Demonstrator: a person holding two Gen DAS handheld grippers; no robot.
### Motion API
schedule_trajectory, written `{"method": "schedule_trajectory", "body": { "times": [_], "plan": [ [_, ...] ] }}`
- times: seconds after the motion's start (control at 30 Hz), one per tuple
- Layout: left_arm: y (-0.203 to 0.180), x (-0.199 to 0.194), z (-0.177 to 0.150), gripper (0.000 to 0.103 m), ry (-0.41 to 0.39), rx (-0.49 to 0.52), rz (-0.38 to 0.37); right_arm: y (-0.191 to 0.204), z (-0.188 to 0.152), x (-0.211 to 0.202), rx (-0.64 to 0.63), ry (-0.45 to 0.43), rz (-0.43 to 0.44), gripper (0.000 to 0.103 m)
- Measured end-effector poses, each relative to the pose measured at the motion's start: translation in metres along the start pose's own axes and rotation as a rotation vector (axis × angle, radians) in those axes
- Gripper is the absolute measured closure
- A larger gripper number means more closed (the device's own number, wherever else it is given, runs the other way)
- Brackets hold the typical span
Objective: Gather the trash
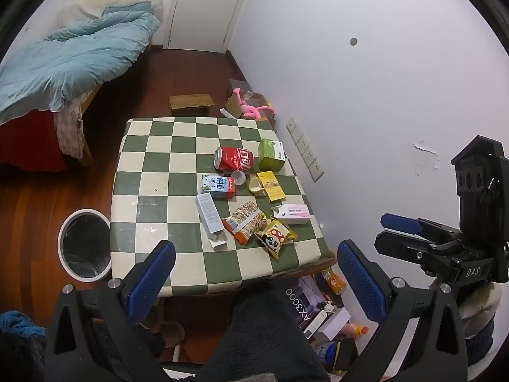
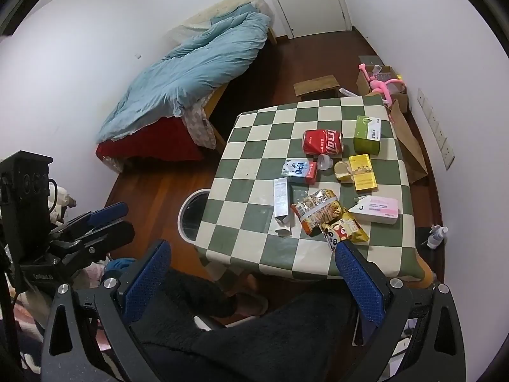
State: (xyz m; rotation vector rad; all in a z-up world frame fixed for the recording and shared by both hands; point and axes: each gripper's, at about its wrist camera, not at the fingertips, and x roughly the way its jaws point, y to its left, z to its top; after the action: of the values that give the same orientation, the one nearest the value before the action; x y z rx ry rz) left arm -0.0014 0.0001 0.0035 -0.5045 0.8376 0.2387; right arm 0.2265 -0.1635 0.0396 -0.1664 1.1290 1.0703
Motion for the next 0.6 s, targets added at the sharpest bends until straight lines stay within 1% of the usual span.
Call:
{"method": "schedule_trajectory", "body": {
  "times": [0.6],
  "plan": [
    [0.0008,0.0,0.0032,0.0,-0.002,0.008,-0.006,0.0013,0.0016,-0.0008,-0.002,0.001,0.0,0.0]
  ]
}}
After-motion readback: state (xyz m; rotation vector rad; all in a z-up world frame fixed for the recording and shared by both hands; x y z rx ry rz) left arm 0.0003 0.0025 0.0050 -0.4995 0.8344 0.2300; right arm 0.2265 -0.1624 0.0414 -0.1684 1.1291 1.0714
